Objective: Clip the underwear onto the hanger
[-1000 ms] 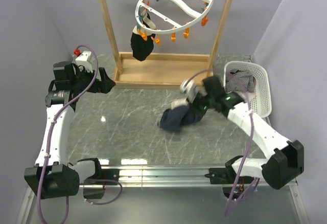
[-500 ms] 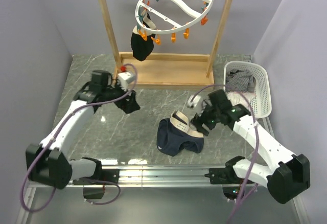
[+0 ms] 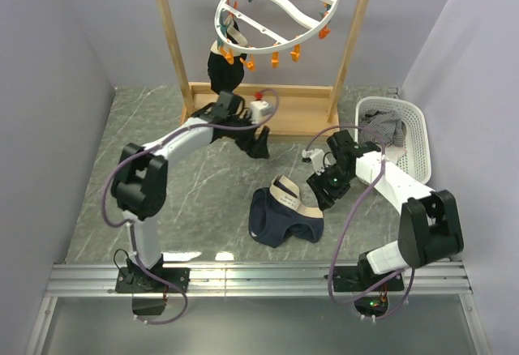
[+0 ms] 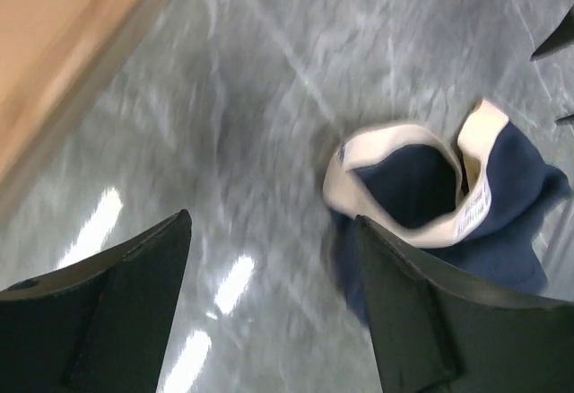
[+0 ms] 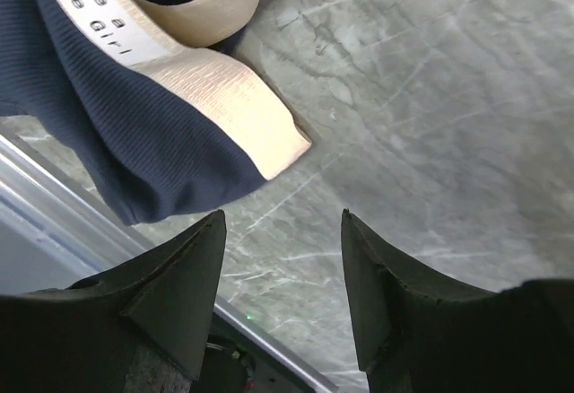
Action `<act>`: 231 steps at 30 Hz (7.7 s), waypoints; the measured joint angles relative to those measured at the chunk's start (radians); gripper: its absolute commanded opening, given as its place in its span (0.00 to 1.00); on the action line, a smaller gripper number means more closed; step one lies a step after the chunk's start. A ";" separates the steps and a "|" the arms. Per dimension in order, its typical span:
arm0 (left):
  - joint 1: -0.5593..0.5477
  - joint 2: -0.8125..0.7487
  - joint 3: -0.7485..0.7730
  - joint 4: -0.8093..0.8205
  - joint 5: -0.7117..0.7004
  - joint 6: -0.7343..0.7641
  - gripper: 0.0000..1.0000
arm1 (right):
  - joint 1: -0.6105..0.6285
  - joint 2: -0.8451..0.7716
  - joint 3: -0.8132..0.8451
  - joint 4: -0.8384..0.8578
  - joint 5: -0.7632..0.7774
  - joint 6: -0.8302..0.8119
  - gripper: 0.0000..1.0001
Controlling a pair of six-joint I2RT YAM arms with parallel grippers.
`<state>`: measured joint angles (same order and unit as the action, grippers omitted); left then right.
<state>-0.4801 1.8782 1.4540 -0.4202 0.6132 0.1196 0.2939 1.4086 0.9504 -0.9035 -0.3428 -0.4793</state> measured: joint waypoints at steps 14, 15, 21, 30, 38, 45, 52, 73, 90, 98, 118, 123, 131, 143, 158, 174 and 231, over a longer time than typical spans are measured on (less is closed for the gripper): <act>-0.209 0.333 0.366 -0.279 -0.064 0.211 0.63 | -0.008 0.083 0.053 -0.080 -0.042 0.011 0.63; -0.211 0.339 0.367 -0.295 -0.068 0.224 0.63 | -0.011 0.084 0.056 -0.081 -0.042 0.011 0.63; -0.217 0.367 0.381 -0.340 -0.080 0.271 0.53 | -0.026 0.087 0.063 -0.089 -0.043 0.011 0.63; -0.224 0.377 0.399 -0.343 -0.097 0.245 0.00 | -0.036 0.089 0.066 -0.088 -0.043 0.018 0.63; -0.153 0.139 0.118 -0.304 -0.358 -0.051 0.00 | -0.037 0.111 0.106 -0.047 -0.043 0.066 0.60; -0.061 -0.004 0.025 -0.318 -0.558 -0.279 0.00 | -0.037 0.206 0.155 0.017 -0.060 0.127 0.58; -0.042 0.024 -0.012 -0.326 -0.605 -0.367 0.21 | -0.037 0.333 0.227 0.090 -0.089 0.213 0.55; 0.213 -0.235 -0.401 0.144 -0.183 -0.401 0.59 | -0.032 0.513 0.313 0.231 -0.148 0.377 0.53; 0.215 -0.030 -0.397 0.283 -0.112 -0.466 0.32 | -0.031 0.544 0.320 0.285 -0.211 0.434 0.25; 0.224 -0.013 -0.373 0.286 -0.097 -0.476 0.00 | -0.036 0.507 0.313 0.311 -0.222 0.437 0.00; 0.250 -0.690 -0.389 0.271 -0.126 -0.318 0.00 | -0.106 -0.204 0.293 0.356 -0.247 0.303 0.00; 0.249 -0.829 -0.454 0.161 -0.085 -0.279 0.00 | -0.059 -0.322 0.229 0.281 -0.276 0.240 0.00; 0.194 -0.855 -0.500 0.074 -0.124 -0.263 0.00 | -0.004 -0.263 0.137 0.291 -0.216 0.234 0.00; 0.191 -0.257 -0.444 0.148 -0.272 -0.322 0.00 | 0.004 0.270 0.143 0.521 -0.045 0.354 0.03; 0.302 -0.343 -0.426 0.215 -0.190 -0.377 0.71 | -0.013 0.200 0.161 0.537 -0.010 0.404 0.66; 0.344 -0.574 -0.142 0.345 -0.180 -0.529 0.84 | -0.048 -0.228 0.141 0.846 -0.115 0.440 0.83; 0.087 -0.239 -0.042 0.953 -0.633 -0.502 0.06 | 0.139 -0.077 -0.094 1.503 0.017 0.416 0.84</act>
<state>-0.3931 1.6390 1.4124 0.5323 -0.0200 -0.3824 0.4328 1.3319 0.8562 0.5999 -0.3260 -0.0631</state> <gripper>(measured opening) 0.155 0.851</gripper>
